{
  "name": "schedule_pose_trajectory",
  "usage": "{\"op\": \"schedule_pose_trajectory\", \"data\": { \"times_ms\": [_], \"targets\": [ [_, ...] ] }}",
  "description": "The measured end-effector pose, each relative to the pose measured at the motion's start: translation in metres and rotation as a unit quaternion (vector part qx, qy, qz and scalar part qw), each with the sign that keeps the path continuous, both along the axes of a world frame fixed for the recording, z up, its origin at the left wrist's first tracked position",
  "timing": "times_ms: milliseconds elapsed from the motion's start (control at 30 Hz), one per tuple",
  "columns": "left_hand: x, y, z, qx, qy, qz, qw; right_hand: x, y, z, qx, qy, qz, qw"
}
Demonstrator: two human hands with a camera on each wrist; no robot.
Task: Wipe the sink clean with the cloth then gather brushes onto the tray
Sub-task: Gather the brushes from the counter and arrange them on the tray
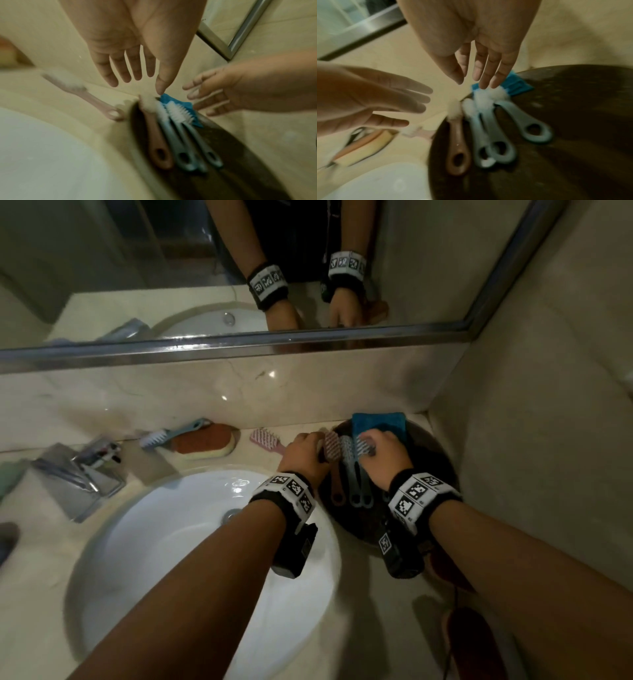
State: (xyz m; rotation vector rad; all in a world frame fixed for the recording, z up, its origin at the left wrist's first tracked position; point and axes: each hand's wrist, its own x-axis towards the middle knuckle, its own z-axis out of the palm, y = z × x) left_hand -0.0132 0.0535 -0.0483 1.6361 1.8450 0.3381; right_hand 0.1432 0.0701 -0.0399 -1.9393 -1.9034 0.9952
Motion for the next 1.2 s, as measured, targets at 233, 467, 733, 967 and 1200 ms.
{"op": "schedule_pose_trajectory", "data": {
  "times_ms": [233,467,733,967,1200],
  "targets": [
    [-0.064,-0.015,-0.003,-0.023,0.098,0.002,0.995,-0.061,-0.010,0.007,0.016,-0.025,0.087,0.996],
    [-0.099,-0.001,-0.015,-0.020,0.130,-0.045,0.990,-0.107,-0.001,-0.009,0.020,-0.113,0.150,0.982],
    [-0.112,0.022,-0.034,-0.041,0.159,-0.100,0.981,-0.122,0.014,-0.036,0.002,-0.230,0.199,0.953],
    [-0.110,0.025,-0.044,-0.030,0.201,-0.085,0.975,-0.124,0.024,-0.044,-0.047,-0.237,0.197,0.950],
    [-0.111,0.024,-0.051,-0.025,0.211,-0.071,0.974,-0.127,0.032,-0.044,-0.081,-0.271,0.214,0.935]
  ]
}}
